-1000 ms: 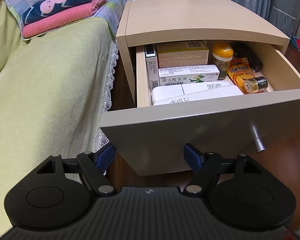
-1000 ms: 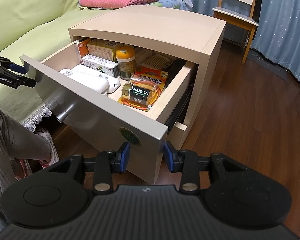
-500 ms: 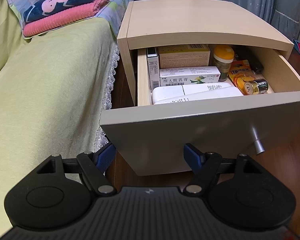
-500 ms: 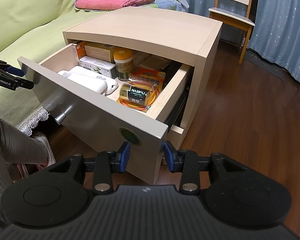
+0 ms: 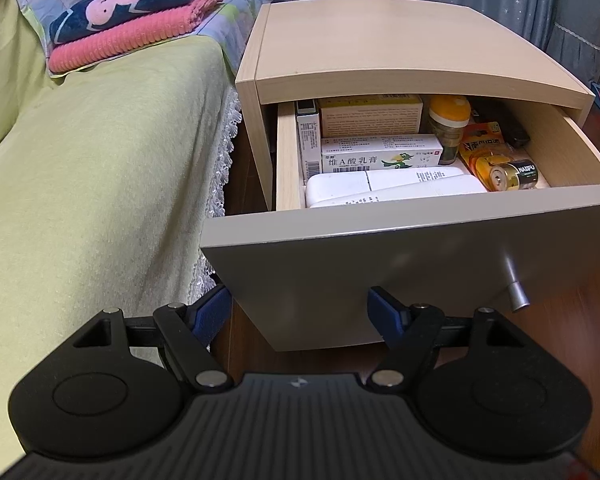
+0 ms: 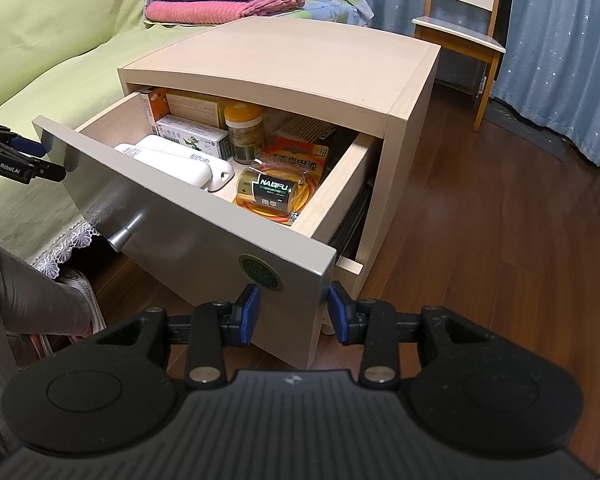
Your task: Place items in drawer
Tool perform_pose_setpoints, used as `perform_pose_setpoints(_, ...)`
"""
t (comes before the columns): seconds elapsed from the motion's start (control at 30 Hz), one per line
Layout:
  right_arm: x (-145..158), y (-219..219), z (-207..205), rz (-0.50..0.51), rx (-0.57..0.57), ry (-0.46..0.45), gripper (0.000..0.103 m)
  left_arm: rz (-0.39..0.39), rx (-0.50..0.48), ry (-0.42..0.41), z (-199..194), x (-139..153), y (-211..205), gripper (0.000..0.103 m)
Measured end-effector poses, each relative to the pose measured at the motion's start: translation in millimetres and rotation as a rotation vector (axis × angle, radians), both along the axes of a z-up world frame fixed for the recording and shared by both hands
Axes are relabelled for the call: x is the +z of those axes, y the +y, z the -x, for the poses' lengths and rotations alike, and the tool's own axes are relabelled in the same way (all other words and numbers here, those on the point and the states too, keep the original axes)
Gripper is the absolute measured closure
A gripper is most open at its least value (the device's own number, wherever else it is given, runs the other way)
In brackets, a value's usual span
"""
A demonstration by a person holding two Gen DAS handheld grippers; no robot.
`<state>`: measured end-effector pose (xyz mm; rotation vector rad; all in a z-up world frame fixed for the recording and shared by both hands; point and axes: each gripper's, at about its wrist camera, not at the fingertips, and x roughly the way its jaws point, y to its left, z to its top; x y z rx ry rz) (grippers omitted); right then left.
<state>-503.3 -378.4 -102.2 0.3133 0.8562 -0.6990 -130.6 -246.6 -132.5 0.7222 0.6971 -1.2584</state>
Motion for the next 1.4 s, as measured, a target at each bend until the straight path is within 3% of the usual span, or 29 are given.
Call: perform_pose_setpoints(1.4, -0.1, -3.0, 0.7, 0.017, -0.025, -0.016, 0.069, -0.004, 0.046, 0.001, -1.0, -0.8, -3.3, 0.027)
